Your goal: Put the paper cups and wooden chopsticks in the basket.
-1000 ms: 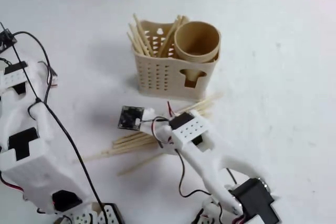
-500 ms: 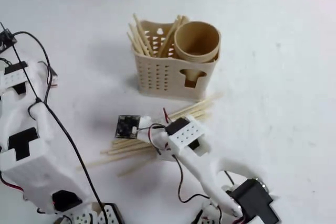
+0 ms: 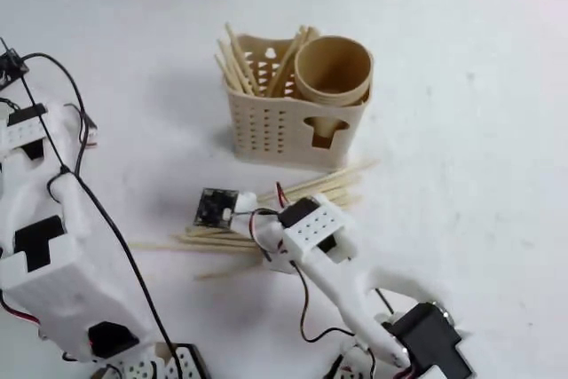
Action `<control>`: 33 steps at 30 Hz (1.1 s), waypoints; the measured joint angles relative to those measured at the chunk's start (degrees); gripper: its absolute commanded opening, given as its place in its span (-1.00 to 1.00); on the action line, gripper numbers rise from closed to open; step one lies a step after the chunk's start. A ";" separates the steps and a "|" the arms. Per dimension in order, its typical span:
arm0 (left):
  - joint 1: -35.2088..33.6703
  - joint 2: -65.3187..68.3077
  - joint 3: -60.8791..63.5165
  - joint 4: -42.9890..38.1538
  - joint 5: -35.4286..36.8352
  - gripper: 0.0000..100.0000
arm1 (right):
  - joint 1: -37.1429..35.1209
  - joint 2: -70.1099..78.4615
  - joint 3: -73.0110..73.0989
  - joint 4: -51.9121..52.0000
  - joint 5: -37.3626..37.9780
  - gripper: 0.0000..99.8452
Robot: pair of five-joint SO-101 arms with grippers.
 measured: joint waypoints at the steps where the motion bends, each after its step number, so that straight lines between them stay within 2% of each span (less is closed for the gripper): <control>1: 0.00 0.00 0.00 0.00 0.00 -0.72 | 0.97 -0.09 -0.44 0.18 -0.97 -0.97; 5: 0.00 0.00 0.00 0.00 0.00 -0.72 | 3.69 0.09 -1.49 1.23 -4.31 -0.96; 11: 0.00 0.00 0.00 0.00 0.00 -0.72 | 3.16 -0.09 -2.29 1.67 -5.36 -0.96; 16: 0.00 0.00 0.00 0.00 0.00 -0.72 | -2.73 -6.42 -3.69 9.14 -5.01 -0.96; 20: 0.00 0.00 0.00 0.00 0.00 -0.72 | -9.49 -8.70 -3.78 15.38 -1.05 -0.96; 27: 0.00 0.00 0.00 0.00 0.00 -0.72 | -10.90 -2.37 -3.78 10.64 0.62 -0.70; 33: 0.00 0.00 0.00 0.00 0.00 -0.72 | -11.16 5.45 -5.36 7.12 2.64 -0.76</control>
